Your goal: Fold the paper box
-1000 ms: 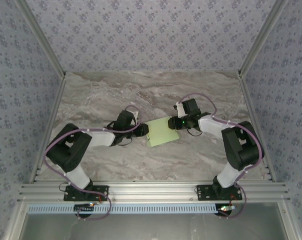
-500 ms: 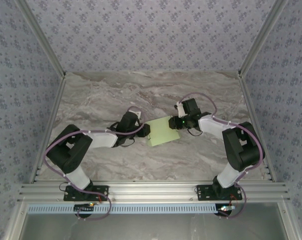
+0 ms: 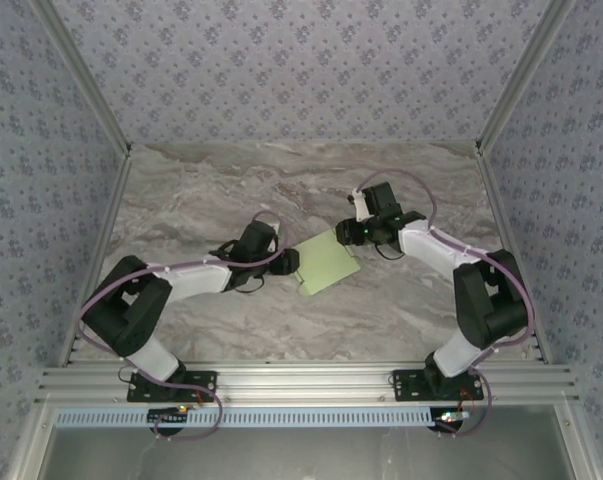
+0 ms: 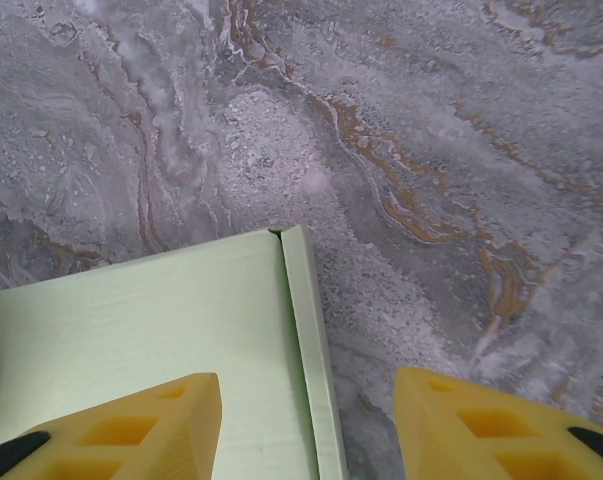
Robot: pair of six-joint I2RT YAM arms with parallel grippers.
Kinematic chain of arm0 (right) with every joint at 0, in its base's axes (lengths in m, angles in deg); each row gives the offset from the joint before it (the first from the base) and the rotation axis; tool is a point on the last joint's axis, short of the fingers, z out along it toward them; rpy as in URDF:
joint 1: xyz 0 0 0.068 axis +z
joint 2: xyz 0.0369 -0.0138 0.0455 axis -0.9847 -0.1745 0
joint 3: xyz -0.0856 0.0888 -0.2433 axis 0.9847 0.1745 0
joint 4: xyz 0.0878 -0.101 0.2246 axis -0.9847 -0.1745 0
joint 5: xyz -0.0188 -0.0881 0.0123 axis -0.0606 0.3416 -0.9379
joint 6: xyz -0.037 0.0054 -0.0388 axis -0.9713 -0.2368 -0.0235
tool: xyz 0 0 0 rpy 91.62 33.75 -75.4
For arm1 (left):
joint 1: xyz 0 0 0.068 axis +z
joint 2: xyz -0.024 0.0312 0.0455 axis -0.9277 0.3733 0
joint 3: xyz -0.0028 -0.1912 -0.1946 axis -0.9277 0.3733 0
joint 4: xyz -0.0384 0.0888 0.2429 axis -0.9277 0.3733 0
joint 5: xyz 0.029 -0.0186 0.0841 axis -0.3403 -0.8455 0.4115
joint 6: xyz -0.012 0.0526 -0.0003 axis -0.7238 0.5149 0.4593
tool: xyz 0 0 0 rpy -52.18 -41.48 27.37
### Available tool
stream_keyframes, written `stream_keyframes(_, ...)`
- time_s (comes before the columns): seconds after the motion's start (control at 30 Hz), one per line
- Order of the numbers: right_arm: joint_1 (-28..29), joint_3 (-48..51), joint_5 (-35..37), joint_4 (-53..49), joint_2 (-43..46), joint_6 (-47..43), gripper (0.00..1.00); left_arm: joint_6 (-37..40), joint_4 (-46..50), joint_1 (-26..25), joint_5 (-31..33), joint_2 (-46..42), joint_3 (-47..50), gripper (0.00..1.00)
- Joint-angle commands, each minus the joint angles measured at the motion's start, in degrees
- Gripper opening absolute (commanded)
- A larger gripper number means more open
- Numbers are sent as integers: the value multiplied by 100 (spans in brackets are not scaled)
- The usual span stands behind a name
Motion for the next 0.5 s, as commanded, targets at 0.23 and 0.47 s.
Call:
stream_keyframes(0.23, 734, 772, 501, -773, 1298, -50, 55, 630, 304, 80, 76, -504, -289, 66)
stream_keyframes(0.47, 826, 1711, 36, -801, 2180, 221, 61, 893, 334, 499, -682, -214, -557, 71)
